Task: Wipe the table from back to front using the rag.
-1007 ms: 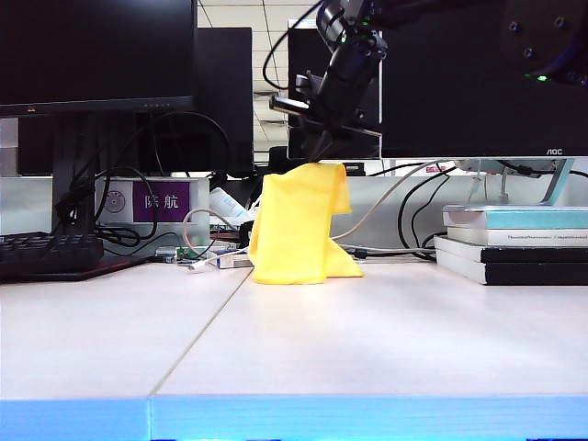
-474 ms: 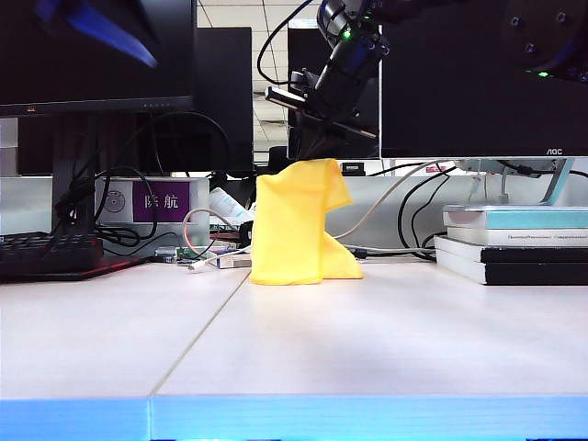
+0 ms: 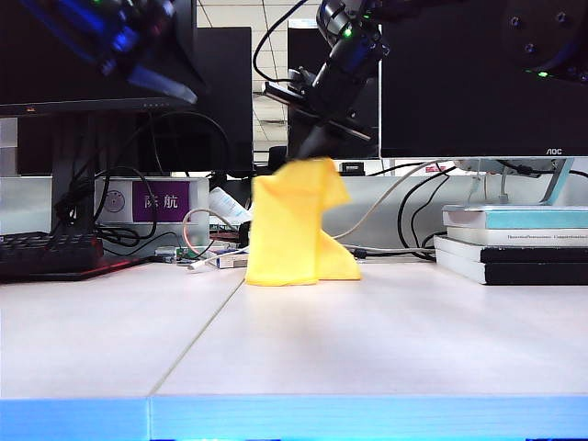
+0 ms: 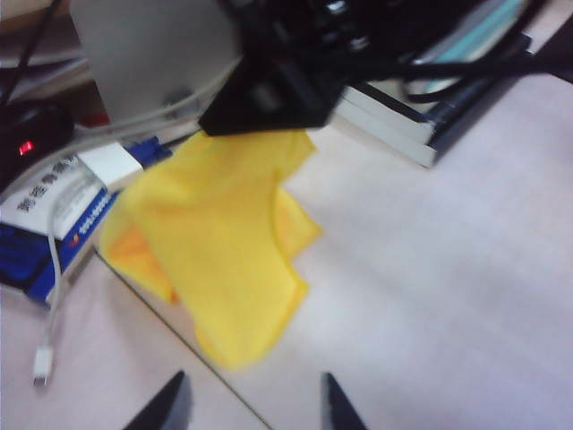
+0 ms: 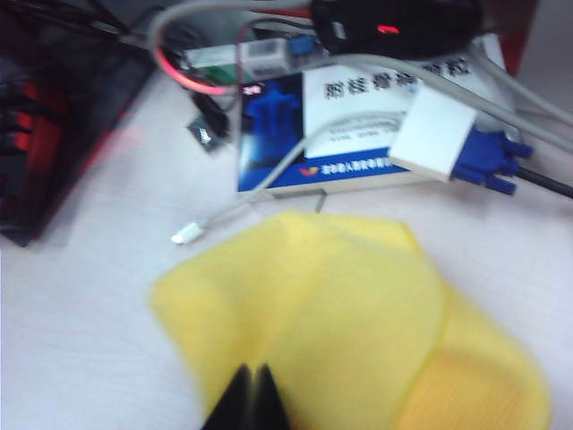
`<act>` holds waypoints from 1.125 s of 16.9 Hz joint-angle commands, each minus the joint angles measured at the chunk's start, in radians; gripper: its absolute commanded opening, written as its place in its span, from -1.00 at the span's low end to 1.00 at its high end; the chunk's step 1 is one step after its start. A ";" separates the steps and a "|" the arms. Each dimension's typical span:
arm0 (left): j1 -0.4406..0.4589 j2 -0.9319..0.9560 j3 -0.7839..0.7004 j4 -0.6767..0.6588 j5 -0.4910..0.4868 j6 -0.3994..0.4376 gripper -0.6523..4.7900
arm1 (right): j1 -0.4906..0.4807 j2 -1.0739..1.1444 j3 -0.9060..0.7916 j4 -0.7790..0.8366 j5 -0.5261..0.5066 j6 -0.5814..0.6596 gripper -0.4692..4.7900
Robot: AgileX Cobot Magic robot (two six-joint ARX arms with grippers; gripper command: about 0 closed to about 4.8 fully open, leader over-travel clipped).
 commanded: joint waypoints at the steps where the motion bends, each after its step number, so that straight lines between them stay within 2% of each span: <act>1: -0.001 0.046 0.002 0.098 0.018 0.013 0.18 | 0.004 -0.024 0.006 0.021 -0.014 0.003 0.29; 2: -0.001 0.064 0.002 0.129 0.021 0.024 0.35 | 0.004 -0.029 0.006 0.023 -0.019 0.005 0.61; 4: -0.001 0.101 0.002 0.191 0.045 0.030 0.47 | 0.003 -0.041 0.006 0.029 -0.029 0.006 0.61; 7: -0.001 0.158 0.002 0.261 0.065 0.029 0.50 | 0.003 -0.051 0.006 0.040 -0.033 0.019 0.55; 8: -0.001 0.177 0.002 0.282 0.067 0.029 0.50 | 0.003 -0.051 0.006 0.038 -0.039 0.034 0.14; 9: -0.002 0.199 0.002 0.305 0.066 0.028 0.50 | 0.003 -0.050 0.006 0.037 -0.065 0.034 -0.77; 14: -0.015 0.298 0.003 0.472 0.066 0.026 0.50 | 0.003 -0.050 0.006 0.039 -0.147 0.080 -0.82; 19: -0.025 0.359 0.003 0.587 0.064 -0.019 0.49 | 0.003 -0.050 0.006 0.039 -0.159 0.069 -0.82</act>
